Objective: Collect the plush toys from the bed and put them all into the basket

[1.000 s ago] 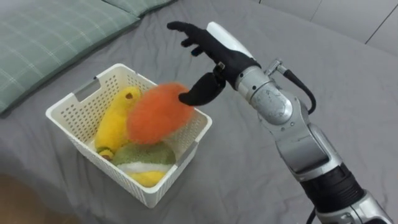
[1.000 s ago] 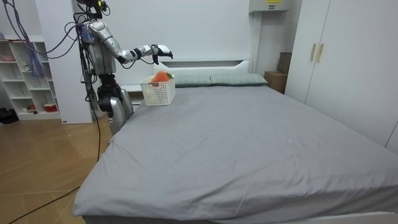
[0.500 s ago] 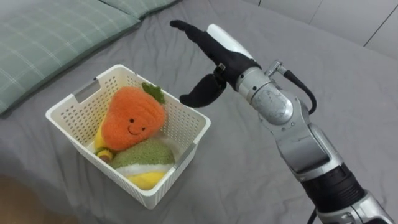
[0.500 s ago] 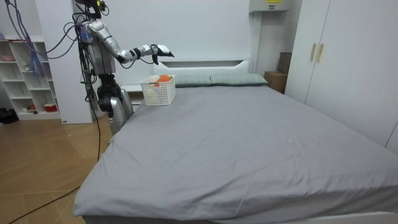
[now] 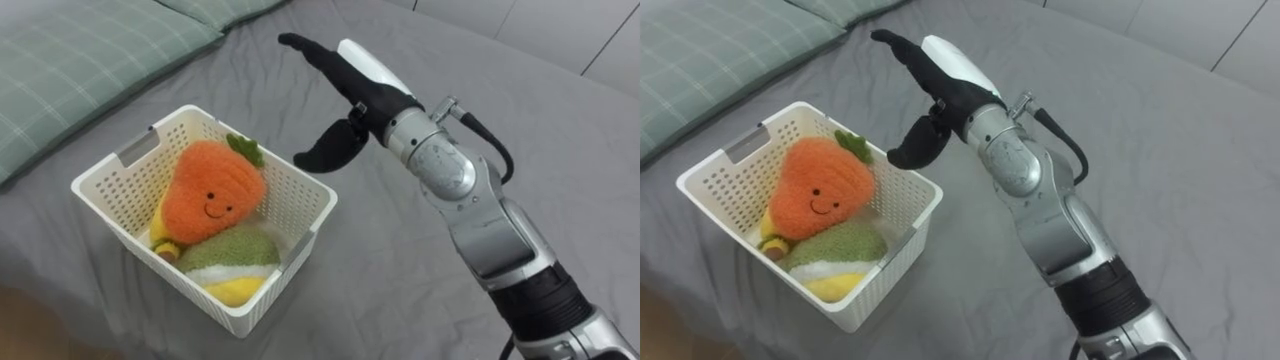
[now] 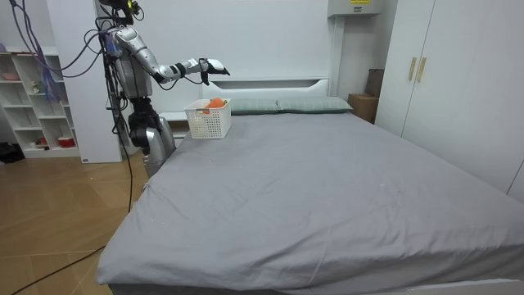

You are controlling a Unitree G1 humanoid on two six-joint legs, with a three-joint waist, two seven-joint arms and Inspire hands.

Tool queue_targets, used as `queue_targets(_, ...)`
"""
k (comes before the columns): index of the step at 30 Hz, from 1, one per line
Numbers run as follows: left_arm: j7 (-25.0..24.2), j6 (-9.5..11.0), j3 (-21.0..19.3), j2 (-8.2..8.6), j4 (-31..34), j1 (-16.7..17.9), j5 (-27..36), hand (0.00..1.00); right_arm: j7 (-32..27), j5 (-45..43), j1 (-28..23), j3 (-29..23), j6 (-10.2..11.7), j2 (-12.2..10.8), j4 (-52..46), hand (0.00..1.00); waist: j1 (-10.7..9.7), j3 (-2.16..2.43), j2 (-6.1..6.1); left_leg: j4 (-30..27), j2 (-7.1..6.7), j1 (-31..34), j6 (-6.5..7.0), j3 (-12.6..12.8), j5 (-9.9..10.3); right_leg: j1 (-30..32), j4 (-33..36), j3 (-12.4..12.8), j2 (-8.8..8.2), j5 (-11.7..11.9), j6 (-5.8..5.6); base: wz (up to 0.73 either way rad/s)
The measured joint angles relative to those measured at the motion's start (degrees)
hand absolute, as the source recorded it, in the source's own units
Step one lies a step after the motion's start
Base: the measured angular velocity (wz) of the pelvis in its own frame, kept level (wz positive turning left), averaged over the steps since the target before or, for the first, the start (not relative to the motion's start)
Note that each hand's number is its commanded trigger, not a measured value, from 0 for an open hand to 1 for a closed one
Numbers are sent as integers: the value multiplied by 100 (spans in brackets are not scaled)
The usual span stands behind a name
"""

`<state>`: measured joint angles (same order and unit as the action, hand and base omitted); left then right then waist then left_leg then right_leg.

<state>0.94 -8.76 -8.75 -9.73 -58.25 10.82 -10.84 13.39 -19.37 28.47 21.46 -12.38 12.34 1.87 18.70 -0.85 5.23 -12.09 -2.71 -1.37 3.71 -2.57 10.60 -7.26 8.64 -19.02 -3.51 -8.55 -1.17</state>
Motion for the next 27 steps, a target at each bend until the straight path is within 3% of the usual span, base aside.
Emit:
queue_targets(5,0,0,-55,1,3,51,-10,0,-25,250,-1,-124,59,108,-1,0,-93,-1,-3,-22,-2,-13,1,-3,1,-26,2,20,1,0,0,1)
queue_targets(9,0,2,-201,5,50,176,-6,0,-149,450,-67,-724,137,120,-8,0,-297,-1,-16,-101,-13,50,14,-27,13,-14,2,-17,-7,-1,-3,7)
queue_targets(13,0,8,-348,2,58,286,5,0,-537,1089,-511,-1371,421,309,-85,0,-538,13,-36,-148,-26,70,32,-51,24,-32,2,6,-14,6,-14,5)
queue_targets(15,1,145,-461,-7,53,425,5,0,-723,1337,-1070,-1817,557,447,-267,0,-711,23,-52,-142,-25,49,36,-44,25,-42,6,33,-17,8,-18,-3)
queue_targets(17,4,226,-468,-13,52,521,10,0,-897,1651,-1444,-2117,654,526,-260,0,-872,35,-71,-129,-12,-7,42,31,31,-65,5,101,-12,8,-19,-15)
queue_targets(19,3,287,-648,76,13,643,4,0,-1144,2144,-1859,-2728,680,595,-261,0,-1035,86,-147,-129,-6,-21,52,116,49,-49,6,202,-15,4,-25,-22)
queue_targets(22,3,340,-796,101,-115,730,-2,0,-1477,2514,-2100,-3380,694,660,-264,0,-1300,143,-271,-62,15,-95,52,256,47,-24,20,347,-14,-2,-36,-25)
queue_targets(27,4,407,-1050,134,-128,916,-5,0,-2072,3489,-2348,-4126,883,676,-247,0,-1566,129,-311,60,102,-331,21,569,74,-79,22,630,54,0,-32,-32)
